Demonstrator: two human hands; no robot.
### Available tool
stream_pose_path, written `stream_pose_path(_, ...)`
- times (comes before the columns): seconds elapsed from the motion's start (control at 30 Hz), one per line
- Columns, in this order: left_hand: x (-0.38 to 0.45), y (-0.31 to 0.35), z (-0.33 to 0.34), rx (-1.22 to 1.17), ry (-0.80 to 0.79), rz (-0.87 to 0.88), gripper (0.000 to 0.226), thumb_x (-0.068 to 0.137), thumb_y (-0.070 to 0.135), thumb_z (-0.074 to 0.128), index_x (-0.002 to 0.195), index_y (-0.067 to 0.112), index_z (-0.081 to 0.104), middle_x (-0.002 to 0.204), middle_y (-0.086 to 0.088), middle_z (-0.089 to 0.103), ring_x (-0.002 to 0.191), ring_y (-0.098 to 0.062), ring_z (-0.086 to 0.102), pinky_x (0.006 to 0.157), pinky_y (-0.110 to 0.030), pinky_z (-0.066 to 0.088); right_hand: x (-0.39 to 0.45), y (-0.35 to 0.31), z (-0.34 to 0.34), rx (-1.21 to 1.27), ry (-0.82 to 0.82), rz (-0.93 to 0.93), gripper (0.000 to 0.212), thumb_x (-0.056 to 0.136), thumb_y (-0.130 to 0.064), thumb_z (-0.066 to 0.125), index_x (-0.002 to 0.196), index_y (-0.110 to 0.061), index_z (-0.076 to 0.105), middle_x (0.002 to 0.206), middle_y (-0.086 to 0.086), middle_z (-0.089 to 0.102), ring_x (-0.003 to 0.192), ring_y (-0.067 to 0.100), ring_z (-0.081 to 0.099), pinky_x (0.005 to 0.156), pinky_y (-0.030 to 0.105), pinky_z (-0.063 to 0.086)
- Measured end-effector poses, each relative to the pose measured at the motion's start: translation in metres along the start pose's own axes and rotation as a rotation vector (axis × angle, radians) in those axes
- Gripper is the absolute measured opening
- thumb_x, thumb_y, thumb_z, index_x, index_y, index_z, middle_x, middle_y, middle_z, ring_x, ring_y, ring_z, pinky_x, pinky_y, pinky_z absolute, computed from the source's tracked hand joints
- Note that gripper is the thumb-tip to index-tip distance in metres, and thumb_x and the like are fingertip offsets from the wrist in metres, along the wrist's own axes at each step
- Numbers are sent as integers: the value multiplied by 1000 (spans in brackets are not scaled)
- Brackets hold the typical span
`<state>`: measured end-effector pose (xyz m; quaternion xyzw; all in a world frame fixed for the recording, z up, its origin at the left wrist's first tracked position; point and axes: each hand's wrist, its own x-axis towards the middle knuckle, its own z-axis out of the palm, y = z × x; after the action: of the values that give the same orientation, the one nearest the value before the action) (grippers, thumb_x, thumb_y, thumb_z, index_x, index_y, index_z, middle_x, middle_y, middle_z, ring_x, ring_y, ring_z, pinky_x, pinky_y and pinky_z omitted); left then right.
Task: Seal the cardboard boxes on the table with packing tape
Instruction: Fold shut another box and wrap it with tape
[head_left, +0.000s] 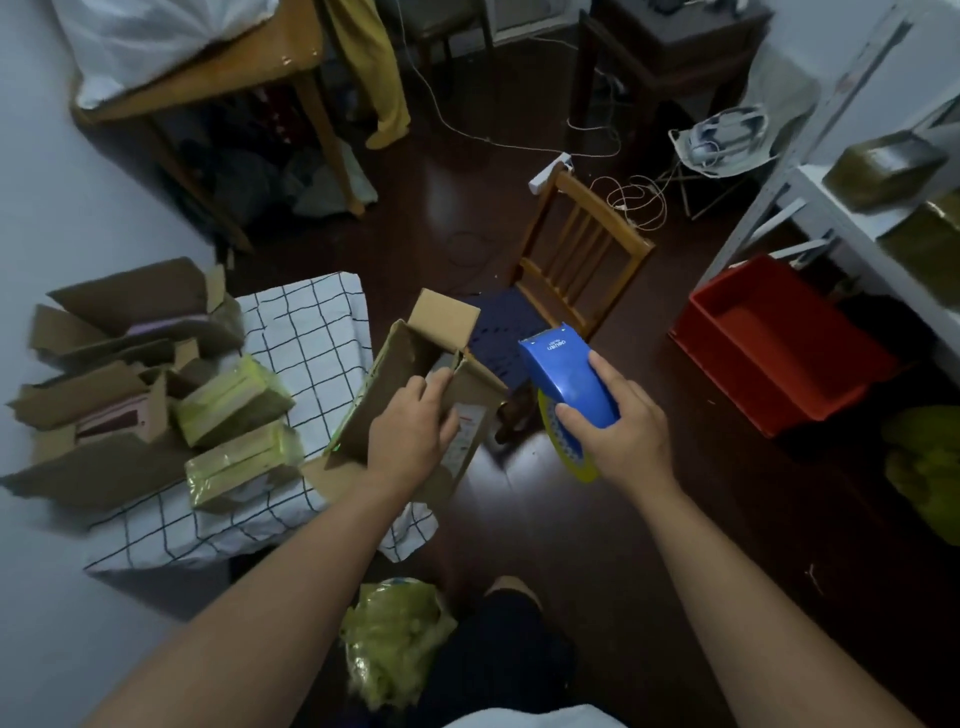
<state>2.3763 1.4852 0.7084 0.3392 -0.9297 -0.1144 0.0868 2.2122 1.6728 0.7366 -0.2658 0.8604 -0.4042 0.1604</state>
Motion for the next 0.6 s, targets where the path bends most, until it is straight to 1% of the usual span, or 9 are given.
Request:
stream_pose_path(0.13,30,-26,2,-14,1,-77,45,89,32,65,130,18,52,96,-6,53,87,-26,57,51,-28,31,42,-16,21,-40,-51,-67,72,83,-42,75,148,-36,44,112,-4,52,100,13,52,87,30,42)
stream_pose_path(0.23,64,-50,7,-11,11,-109,45,89,30,66,130,17,53,94,-7,52,83,-26,57,49,-26,27,82,-29,41,-63,-93,-105,72,82,-42,76,147,-38,45,119,-3,56,107,16,55,91,34,46)
stream_pose_path(0.3,93,-70,9,-2,22,-135,45,90,30,64,131,17,52,95,-7,52,83,-25,56,49,-27,27,117,-41,59,-79,-122,-132,72,82,-41,77,147,-38,45,125,-2,57,112,18,56,93,37,48)
stream_pose_path(0.4,141,-102,6,-24,28,-180,46,92,32,59,135,18,49,99,-6,51,88,-24,54,54,-29,31,172,-65,92,-110,-138,-162,72,83,-42,76,148,-38,44,113,-7,52,107,15,55,85,31,44)
stream_pose_path(0.43,153,-110,3,-27,32,-193,47,93,32,58,136,18,48,100,-7,51,90,-24,54,56,-30,32,188,-73,101,-111,-141,-163,72,83,-42,76,148,-37,44,112,-9,51,106,14,54,86,31,44)
stream_pose_path(0.53,187,-142,-13,-37,50,-256,45,94,34,57,136,21,47,106,-6,51,97,-24,53,60,-31,35,236,-102,134,-94,-147,-188,72,82,-40,77,147,-35,46,115,-2,57,108,17,56,90,34,46)
stream_pose_path(0.6,204,-169,-25,-27,59,-307,44,95,35,55,137,24,45,108,-4,51,99,-22,53,61,-31,36,266,-128,159,-78,-181,-197,71,83,-41,77,147,-35,47,119,-1,58,111,16,55,91,32,45)
